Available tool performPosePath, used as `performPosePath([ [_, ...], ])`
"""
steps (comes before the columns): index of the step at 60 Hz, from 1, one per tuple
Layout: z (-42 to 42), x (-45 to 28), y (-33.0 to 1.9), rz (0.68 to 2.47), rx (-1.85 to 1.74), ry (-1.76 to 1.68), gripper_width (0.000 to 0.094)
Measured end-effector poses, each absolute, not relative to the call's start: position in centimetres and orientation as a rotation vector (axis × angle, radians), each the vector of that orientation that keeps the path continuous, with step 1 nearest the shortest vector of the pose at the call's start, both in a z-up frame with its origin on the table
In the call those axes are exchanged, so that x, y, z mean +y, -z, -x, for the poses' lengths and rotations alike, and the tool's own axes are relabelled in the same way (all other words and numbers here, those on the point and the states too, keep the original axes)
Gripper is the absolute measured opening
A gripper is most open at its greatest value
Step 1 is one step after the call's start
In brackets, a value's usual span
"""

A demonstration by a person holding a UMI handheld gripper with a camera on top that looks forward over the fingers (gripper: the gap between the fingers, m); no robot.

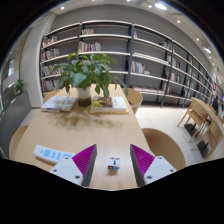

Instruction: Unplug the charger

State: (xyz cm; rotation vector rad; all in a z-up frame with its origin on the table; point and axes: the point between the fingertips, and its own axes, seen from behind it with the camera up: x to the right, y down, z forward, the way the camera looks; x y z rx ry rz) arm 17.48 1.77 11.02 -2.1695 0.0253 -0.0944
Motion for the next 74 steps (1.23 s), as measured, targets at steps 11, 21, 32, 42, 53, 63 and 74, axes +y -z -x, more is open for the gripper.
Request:
performPosePath([
  [11,-14.6,-2.6,-22.6,1.983,0.029,0.078,0.0788],
  [21,-10.9,-9.2,-25.7,1.952,0.027,0.057,0.0784],
  [32,-7.2,-15.7,-24.9,1.979,-0.001,0.043,0.0786],
  [42,-4.3,-19.7,-23.4,2.013,-0.042,0.024,0.0787],
  [53,-2.8,-22.1,-23.0,2.02,-0.063,0.015,0.0787],
  [63,-2.7,-23.1,-23.0,2.02,-0.046,0.007,0.0786],
  [74,-2.9,-23.6,-22.4,2.037,-0.05,0.008,0.0785],
])
